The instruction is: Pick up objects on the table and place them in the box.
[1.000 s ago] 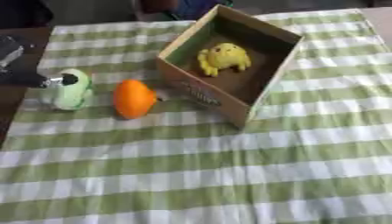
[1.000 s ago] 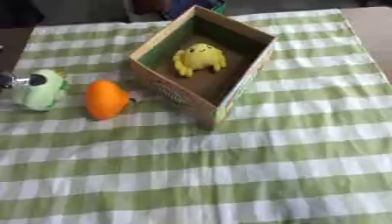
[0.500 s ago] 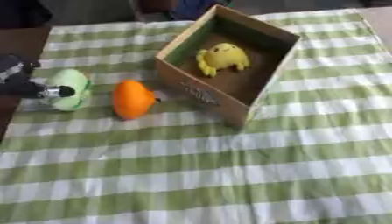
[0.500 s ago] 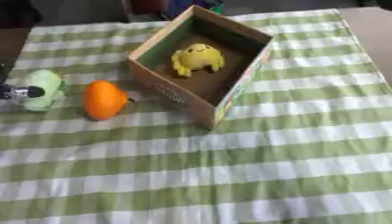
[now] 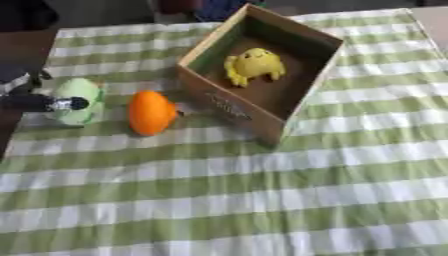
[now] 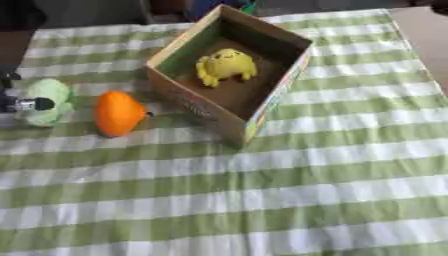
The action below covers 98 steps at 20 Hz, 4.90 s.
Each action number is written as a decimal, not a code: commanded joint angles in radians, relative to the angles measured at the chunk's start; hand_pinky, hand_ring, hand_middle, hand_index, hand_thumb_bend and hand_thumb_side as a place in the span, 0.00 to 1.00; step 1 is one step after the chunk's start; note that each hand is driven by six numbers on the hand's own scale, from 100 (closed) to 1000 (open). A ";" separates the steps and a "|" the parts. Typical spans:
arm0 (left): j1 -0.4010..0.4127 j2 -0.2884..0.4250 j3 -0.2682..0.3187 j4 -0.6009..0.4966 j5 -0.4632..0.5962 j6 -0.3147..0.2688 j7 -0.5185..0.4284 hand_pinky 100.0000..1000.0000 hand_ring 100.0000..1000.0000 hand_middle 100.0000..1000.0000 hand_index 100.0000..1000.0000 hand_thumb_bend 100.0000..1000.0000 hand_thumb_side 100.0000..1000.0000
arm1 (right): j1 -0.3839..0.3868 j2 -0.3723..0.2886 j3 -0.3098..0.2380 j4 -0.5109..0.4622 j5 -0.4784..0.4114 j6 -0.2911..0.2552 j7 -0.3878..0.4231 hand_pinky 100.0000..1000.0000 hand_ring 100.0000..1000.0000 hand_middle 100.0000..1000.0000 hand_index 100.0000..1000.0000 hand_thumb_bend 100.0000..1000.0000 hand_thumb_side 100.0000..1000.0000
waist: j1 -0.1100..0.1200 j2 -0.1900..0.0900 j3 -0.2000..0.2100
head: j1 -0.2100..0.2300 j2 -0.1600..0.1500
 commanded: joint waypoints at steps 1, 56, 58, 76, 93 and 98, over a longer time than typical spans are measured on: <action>-0.018 0.008 -0.003 0.014 0.009 0.010 -0.005 0.51 0.75 0.69 0.88 0.73 1.00 | -0.005 -0.012 -0.006 -0.019 0.010 0.003 0.003 0.73 0.72 0.51 0.83 0.00 1.00 | -0.001 -0.014 -0.002 | 0.006 -0.014; -0.338 -0.228 -0.080 -0.241 -0.075 0.092 0.230 0.32 0.52 0.44 0.62 0.00 0.21 | -0.029 -0.007 0.006 -0.019 -0.006 -0.001 0.010 0.74 0.73 0.51 0.83 0.00 1.00 | 0.001 -0.025 -0.037 | 0.017 -0.023; -0.356 -0.264 -0.089 -0.232 -0.087 0.084 0.241 0.32 0.51 0.44 0.62 0.00 0.21 | -0.034 -0.004 0.008 -0.019 -0.008 -0.002 0.012 0.74 0.73 0.51 0.83 0.00 1.00 | 0.001 -0.021 -0.045 | 0.023 -0.027; -0.400 -0.429 -0.160 -0.096 -0.191 0.029 0.339 0.32 0.52 0.45 0.62 0.00 0.21 | -0.079 0.031 0.023 -0.019 -0.031 -0.007 0.032 0.74 0.73 0.51 0.83 0.00 1.00 | 0.003 0.022 -0.105 | 0.144 -0.061; -0.404 -0.594 -0.193 0.088 -0.413 -0.057 0.431 0.34 0.55 0.49 0.74 0.00 0.68 | -0.072 0.039 0.019 -0.019 -0.028 0.003 0.035 0.74 0.73 0.50 0.83 0.00 1.00 | 0.008 0.027 -0.101 | 0.122 -0.070; -0.405 -0.587 -0.195 0.092 -0.475 -0.066 0.389 0.44 0.68 0.62 0.91 0.44 1.00 | -0.068 0.039 0.018 -0.019 -0.026 0.005 0.036 0.74 0.73 0.50 0.83 0.00 1.00 | 0.009 0.025 -0.100 | 0.108 -0.069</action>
